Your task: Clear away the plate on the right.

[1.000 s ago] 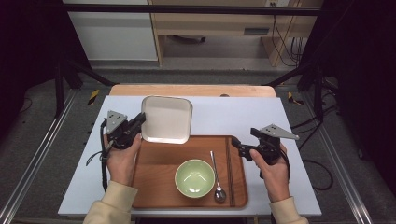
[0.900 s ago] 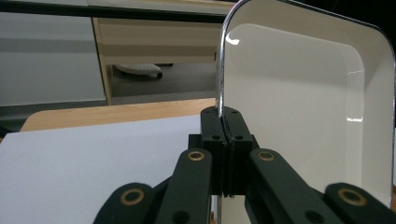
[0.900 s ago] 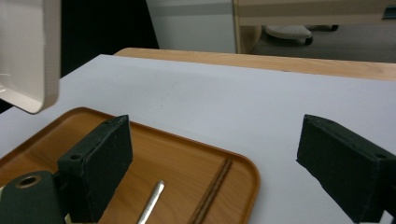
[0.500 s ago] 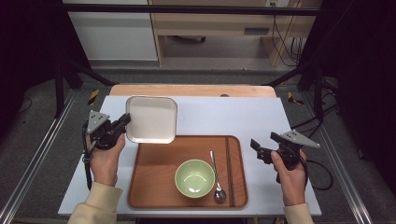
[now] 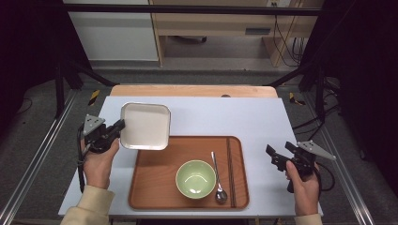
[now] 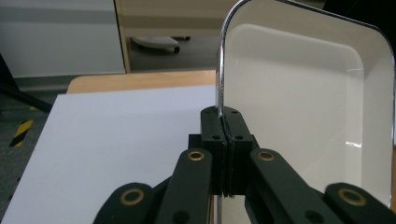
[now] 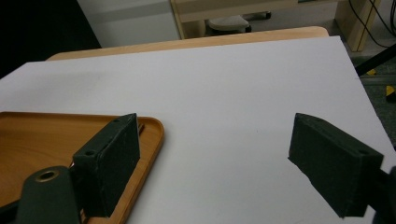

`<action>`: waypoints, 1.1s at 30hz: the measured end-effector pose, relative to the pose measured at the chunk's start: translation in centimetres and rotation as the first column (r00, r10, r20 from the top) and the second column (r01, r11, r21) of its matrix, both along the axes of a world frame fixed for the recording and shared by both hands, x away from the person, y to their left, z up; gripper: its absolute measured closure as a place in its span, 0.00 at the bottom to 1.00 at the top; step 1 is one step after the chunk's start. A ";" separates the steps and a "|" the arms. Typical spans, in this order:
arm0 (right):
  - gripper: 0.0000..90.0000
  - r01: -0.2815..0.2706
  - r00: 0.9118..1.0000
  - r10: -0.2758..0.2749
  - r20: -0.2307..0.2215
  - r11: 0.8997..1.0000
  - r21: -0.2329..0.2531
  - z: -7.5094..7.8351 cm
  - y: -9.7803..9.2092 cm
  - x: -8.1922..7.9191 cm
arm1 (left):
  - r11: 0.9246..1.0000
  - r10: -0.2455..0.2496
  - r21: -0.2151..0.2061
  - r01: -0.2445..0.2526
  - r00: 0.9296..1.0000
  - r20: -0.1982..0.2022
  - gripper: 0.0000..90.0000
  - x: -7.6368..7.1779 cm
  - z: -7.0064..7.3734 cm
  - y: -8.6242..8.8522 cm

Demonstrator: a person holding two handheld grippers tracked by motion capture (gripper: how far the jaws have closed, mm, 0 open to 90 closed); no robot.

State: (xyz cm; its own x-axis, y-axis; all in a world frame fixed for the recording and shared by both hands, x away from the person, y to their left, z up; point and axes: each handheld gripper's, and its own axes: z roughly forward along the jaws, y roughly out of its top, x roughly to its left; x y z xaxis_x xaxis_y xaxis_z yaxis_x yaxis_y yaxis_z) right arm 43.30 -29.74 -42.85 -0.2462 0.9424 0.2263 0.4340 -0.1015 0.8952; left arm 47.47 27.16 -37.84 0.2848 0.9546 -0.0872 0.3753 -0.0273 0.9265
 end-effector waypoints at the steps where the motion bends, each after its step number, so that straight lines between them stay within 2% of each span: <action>1: 0.17 0.000 1.000 0.000 -0.001 1.000 0.007 0.0 -0.2 -0.1 | 1.000 -0.003 0.003 0.003 1.000 -0.010 0.99 0.0 -0.3 0.0; 3: 0.15 -0.004 1.000 0.004 0.006 1.000 0.000 -0.1 -0.5 -0.4 | 1.000 -0.003 0.011 0.004 1.000 -0.026 0.99 -0.1 -0.9 0.0; 4: 0.13 -0.009 1.000 0.009 0.015 1.000 -0.025 -0.1 -0.7 -0.5 | 1.000 -0.004 0.013 0.004 0.999 -0.037 0.99 -0.1 -1.2 0.0; 5: 0.11 -0.012 1.000 0.012 0.022 1.000 -0.027 0.0 -0.7 -0.6 | 1.000 -0.006 0.012 0.006 0.999 -0.042 0.99 -0.2 -1.5 0.0; 9: 0.11 -0.017 0.999 0.019 0.044 0.998 -0.052 0.0 -0.8 -0.8 | 0.999 -0.013 0.029 0.015 0.998 -0.068 0.99 -0.2 -2.3 -0.1; 13: 0.13 -0.014 0.999 0.017 0.039 0.997 -0.071 -0.2 -0.8 -0.8 | 0.999 -0.022 0.033 0.024 0.996 -0.081 0.99 -0.2 -2.6 -0.2; 19: 0.15 -0.017 0.999 0.019 0.029 0.997 -0.073 -0.5 -0.7 -0.7 | 0.999 -0.037 0.034 0.041 0.994 -0.104 0.99 -0.5 -3.3 -0.2; 26: 0.15 -0.031 0.999 0.033 0.021 0.994 -0.105 -0.7 -0.3 -0.6 | 0.996 -0.080 0.027 0.085 0.984 -0.157 0.99 -0.9 -4.4 -0.8; 33: 0.16 -0.035 0.999 0.036 0.011 0.995 -0.094 -0.8 -0.3 -0.6 | 0.991 -0.125 0.030 0.133 0.973 -0.193 0.99 -1.5 -4.7 -1.8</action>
State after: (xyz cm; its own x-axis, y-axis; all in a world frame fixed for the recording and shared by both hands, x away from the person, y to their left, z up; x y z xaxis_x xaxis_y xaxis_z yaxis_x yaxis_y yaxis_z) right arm 42.75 -30.02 -43.61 -0.2819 0.9501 0.1337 0.4244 -0.0015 0.9055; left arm 45.98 25.32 -42.55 0.3880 0.9149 -0.1115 0.5352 -0.1252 0.8354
